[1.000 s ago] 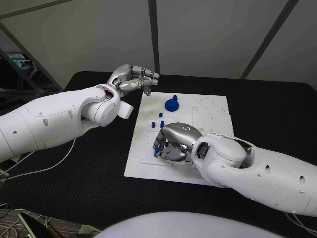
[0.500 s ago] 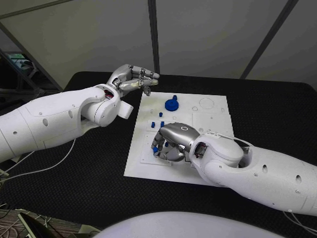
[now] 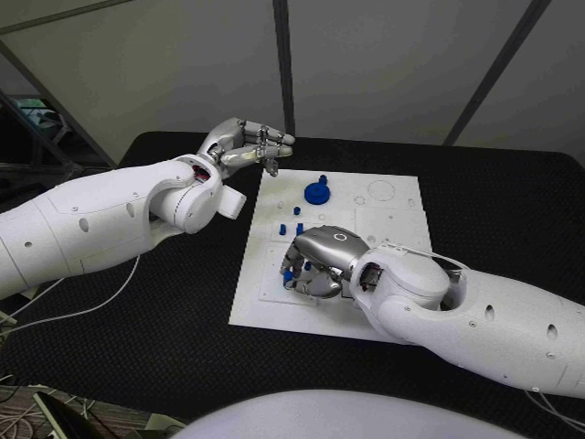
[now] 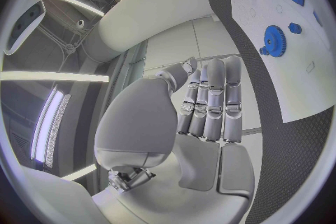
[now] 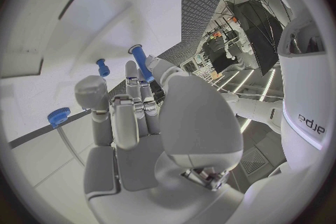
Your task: Assemble the parts on the task board
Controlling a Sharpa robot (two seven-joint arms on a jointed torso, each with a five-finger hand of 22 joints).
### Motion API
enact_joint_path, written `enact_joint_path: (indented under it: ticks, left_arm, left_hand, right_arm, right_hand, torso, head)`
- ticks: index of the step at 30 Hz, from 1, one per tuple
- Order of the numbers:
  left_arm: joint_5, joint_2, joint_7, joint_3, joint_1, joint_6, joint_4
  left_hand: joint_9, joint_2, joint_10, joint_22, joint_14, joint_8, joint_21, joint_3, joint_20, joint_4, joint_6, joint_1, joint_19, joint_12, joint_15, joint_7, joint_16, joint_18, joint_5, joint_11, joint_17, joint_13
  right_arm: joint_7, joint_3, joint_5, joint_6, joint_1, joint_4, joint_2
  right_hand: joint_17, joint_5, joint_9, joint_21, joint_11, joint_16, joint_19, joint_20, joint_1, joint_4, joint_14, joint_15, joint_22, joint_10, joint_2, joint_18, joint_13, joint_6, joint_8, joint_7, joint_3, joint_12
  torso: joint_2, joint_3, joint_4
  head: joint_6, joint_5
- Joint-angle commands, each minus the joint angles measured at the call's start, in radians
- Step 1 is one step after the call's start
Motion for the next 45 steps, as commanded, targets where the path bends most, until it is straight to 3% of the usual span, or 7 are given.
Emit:
enact_joint_path:
  ticks: [1, 26, 33, 38, 45]
  left_arm:
    - [0.002, 0.001, 0.001, 0.001, 0.002, 0.009, 0.0]
    - [0.002, 0.002, -0.001, 0.001, 0.001, 0.009, -0.002]
    - [0.002, 0.001, -0.003, 0.001, 0.001, 0.01, -0.001]
    - [0.002, 0.0, -0.004, 0.001, 0.002, 0.009, -0.001]
    - [0.002, 0.0, -0.005, 0.001, 0.002, 0.01, -0.001]
  left_hand:
    - [0.0, 0.006, -0.003, 0.001, -0.002, -0.004, -0.004, -0.001, 0.005, -0.006, -0.004, 0.002, 0.002, 0.007, 0.006, 0.0, -0.005, -0.015, -0.003, 0.0, -0.001, 0.001]
    - [0.0, 0.006, -0.005, 0.001, -0.002, -0.004, -0.004, -0.001, 0.005, -0.007, -0.005, 0.002, 0.002, 0.008, 0.006, 0.0, -0.005, -0.015, -0.003, 0.0, -0.002, 0.001]
    - [-0.001, 0.006, -0.005, 0.001, -0.002, -0.004, -0.004, -0.002, 0.005, -0.007, -0.006, 0.001, 0.002, 0.009, 0.007, 0.0, -0.005, -0.015, -0.003, 0.001, -0.002, 0.001]
    - [-0.001, 0.006, -0.005, 0.001, -0.002, -0.004, -0.004, -0.002, 0.005, -0.007, -0.006, 0.001, 0.002, 0.009, 0.007, 0.0, -0.005, -0.015, -0.003, 0.001, -0.002, 0.001]
    - [-0.001, 0.006, -0.005, 0.001, -0.002, -0.004, -0.004, -0.002, 0.005, -0.007, -0.006, 0.001, 0.002, 0.009, 0.007, 0.0, -0.005, -0.015, -0.003, 0.001, -0.002, 0.001]
  right_arm:
    - [-0.027, -0.006, -0.024, 0.031, -0.004, -0.004, -0.005]
    - [-0.027, -0.006, -0.03, 0.029, -0.007, 0.011, -0.014]
    - [-0.035, -0.006, -0.03, 0.026, -0.007, 0.004, -0.007]
    - [-0.037, -0.006, -0.03, 0.014, -0.006, 0.003, -0.006]
    - [-0.028, -0.006, -0.037, -0.031, -0.007, 0.008, -0.007]
  right_hand:
    - [0.068, 0.003, 0.002, 0.001, -0.001, 0.006, -0.001, -0.005, 0.007, 0.0, 0.065, -0.005, -0.001, 0.006, 0.004, 0.002, 0.001, 0.006, 0.002, -0.001, 0.005, -0.007]
    - [0.068, 0.001, 0.0, 0.0, 0.002, 0.006, -0.002, -0.005, 0.006, -0.001, 0.065, -0.003, -0.002, 0.002, 0.0, 0.002, 0.001, 0.001, -0.001, 0.002, 0.001, -0.012]
    - [0.066, -0.01, -0.021, -0.01, 0.036, 0.006, -0.009, 0.016, -0.016, 0.014, 0.064, 0.026, -0.016, -0.092, -0.026, 0.002, -0.019, -0.115, -0.047, 0.033, -0.011, -0.065]
    - [0.063, -0.01, -0.021, -0.016, 0.038, 0.005, -0.013, 0.024, -0.02, 0.017, 0.063, 0.029, -0.025, -0.116, -0.048, 0.006, -0.021, -0.191, -0.047, 0.032, -0.027, -0.064]
    - [0.062, -0.011, -0.019, -0.017, 0.036, 0.005, -0.013, 0.023, -0.016, 0.016, 0.063, 0.026, -0.025, -0.123, -0.055, 0.006, -0.02, -0.216, -0.046, 0.019, -0.039, -0.058]
  torso:
    - [0.0, 0.0006, -0.0006]
    - [0.0, -0.0004, -0.0001]
    - [0.0, -0.0011, -0.0003]
    - [0.0, -0.0009, -0.0001]
    - [0.0, 0.0002, -0.0004]
  head:
    - [0.0, 0.0]
    - [0.0, 0.003]
    - [0.003, 0.0]
    - [0.002, 0.0]
    - [0.003, 0.0]
